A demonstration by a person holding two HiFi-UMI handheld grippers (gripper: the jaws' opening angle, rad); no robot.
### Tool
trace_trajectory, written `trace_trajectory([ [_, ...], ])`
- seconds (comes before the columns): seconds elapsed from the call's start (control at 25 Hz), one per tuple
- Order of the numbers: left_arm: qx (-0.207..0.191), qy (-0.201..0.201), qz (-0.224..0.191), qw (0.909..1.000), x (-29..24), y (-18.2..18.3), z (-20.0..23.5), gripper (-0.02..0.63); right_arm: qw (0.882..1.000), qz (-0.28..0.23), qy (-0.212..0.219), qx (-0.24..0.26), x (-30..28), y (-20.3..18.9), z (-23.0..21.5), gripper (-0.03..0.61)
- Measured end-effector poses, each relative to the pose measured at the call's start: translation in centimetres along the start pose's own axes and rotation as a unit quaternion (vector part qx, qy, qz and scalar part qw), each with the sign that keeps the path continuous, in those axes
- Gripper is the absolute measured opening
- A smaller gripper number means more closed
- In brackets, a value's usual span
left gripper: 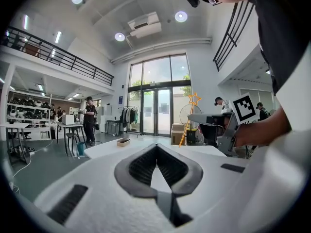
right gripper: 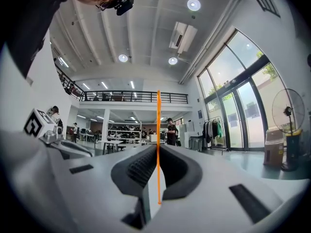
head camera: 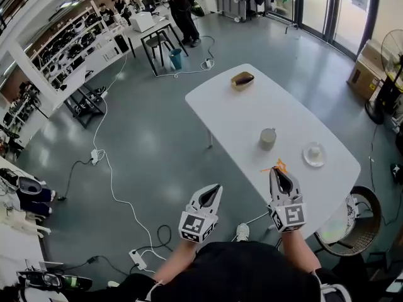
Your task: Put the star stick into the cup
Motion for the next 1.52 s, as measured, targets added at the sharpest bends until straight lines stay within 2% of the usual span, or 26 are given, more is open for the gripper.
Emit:
trace_trajectory([
  [0.24, -0.004, 0.001, 0.010, 0.9999, -3.7, -0.5, 1.9, 0.008, 1.000, -0.004, -0.009, -0.002, -2.8, -0.9, -3.0, 0.021],
  [0.52, 0.001, -0.014, 0.008, 0.9999, -6.6, -0.1, 5.7, 0.008, 1.000, -0.003, -0.020, 0.014, -6.6, -0.7, -3.7, 0.021],
  [0.92, -0.009, -0.082, -0.013, 0.9965, -15.8, 2.6, 13.5, 0.008, 0.997, -0.019, -0.074, 0.012, -14.8, -1.5, -5.8, 0.021],
  [1.16, -0.013, -0.120, -0.003, 0.9927, -19.5, 3.1, 19.6, 0.008, 0.993, -0.006, -0.121, 0.014, -19.0, -2.5, -5.9, 0.021],
  [1.52, -0.010, -0.187, -0.002, 0.9823, -23.9, 2.9, 22.9, 0.008, 0.976, 0.022, -0.215, 0.012, -20.7, -4.1, -6.5, 0.021],
])
Point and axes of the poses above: the fingertips, and each gripper's own axes: x backward along the fingers, z to its left, y out of its top, the point moved 9 cm from there along x, backward along the fingers, and after that the axes turned 2 degrees about x, right-handed, at the moved point
